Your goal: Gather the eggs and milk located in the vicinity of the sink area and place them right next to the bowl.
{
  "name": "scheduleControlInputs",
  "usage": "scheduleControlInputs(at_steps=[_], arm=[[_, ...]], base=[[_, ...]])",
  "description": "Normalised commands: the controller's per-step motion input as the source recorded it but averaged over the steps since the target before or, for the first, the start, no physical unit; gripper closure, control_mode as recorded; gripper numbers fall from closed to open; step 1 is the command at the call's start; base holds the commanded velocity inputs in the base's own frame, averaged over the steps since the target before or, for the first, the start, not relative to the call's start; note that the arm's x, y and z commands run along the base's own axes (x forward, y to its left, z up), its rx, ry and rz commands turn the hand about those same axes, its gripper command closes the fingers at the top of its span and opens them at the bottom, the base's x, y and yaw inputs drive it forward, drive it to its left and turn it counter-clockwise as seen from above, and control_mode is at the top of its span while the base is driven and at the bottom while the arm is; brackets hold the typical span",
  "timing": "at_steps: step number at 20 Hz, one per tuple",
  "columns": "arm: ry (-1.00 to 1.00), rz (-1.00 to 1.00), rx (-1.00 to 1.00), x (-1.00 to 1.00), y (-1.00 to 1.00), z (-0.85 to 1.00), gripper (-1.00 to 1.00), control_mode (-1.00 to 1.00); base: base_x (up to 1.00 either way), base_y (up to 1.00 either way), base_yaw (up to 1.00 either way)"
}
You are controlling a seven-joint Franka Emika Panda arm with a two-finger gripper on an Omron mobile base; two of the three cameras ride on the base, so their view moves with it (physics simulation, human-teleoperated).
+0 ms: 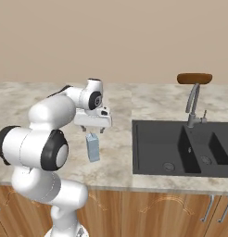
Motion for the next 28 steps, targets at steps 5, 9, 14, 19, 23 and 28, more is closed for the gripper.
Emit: scheduleControlInputs(at_steps=[5,9,14,19,23,28], arm=[[-0.07,0.00,0.00,-0.30,0.00,-0.05,-1.00,-1.00],[-0.07,0.01,0.00,-0.05,0.00,0.00,-1.00,-1.00],[-0.02,0.05,0.00,0.10,0.00,-0.08,-1.00,-1.00],[0.00,0.04,0.00,0.00,0.00,-0.18,-1.00,-1.00],[0.00,0.03,0.00,0.00,0.00,-0.41,-1.00,-1.00],[0.00,0.01,0.00,0.00,0.00,-0.13,-1.00,-1.00]], base=[[0.00,0.00,0.00],[0.00,0.00,0.00],[0.00,0.00,0.00],[0.00,0.00,0.00],[0.00,0.00,0.00],[0.00,0.00,0.00]])
